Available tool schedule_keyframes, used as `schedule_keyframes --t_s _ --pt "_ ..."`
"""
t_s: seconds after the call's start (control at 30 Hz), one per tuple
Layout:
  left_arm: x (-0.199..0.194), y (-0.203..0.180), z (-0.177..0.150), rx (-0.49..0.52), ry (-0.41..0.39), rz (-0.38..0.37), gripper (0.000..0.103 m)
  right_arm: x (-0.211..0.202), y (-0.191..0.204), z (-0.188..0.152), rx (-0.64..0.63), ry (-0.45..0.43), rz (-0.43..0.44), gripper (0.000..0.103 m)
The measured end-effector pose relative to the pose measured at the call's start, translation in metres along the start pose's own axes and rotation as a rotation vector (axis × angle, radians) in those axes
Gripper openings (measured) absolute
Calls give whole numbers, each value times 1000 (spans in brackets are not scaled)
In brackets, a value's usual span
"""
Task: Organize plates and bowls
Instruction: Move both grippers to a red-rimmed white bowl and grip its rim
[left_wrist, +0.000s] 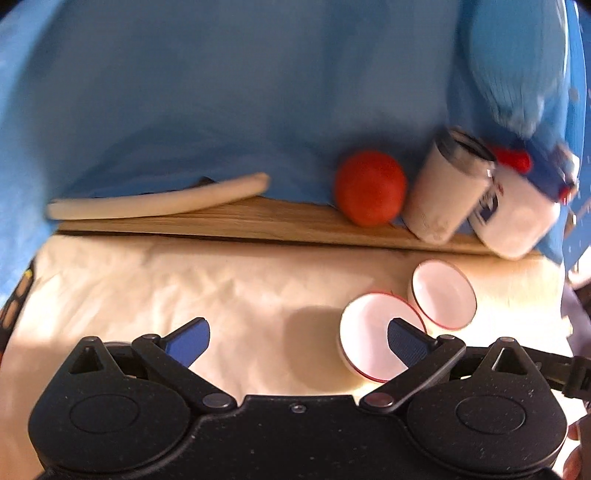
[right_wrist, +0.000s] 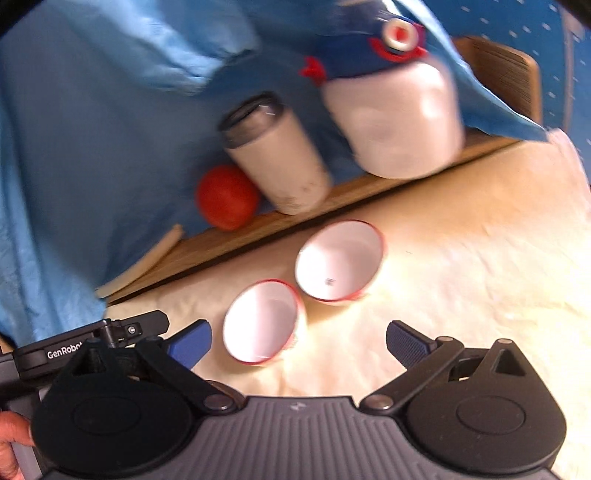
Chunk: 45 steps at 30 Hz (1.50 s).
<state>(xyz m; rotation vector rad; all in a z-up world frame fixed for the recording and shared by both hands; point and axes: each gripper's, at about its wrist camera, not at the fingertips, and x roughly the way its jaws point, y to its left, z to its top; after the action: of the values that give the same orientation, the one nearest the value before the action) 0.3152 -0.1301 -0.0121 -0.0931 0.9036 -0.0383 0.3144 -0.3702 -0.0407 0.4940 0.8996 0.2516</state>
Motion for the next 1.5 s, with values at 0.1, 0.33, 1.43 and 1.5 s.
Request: schedule_keyframes --t_s 0.1,0.33,1.43,1.5 --pt "17 -7 3 47 38 -11 102 5 -9 0 16 8 -24 103" --pt "47 -8 9 112 110 -23 102 24 -6 -4 -34 44 -71 101" --pt "76 -11 4 199 221 -210 22 76 12 -5 45 103 -7 22" --pt "76 -11 3 176 218 -225 15 75 12 -6 54 103 -2 19"
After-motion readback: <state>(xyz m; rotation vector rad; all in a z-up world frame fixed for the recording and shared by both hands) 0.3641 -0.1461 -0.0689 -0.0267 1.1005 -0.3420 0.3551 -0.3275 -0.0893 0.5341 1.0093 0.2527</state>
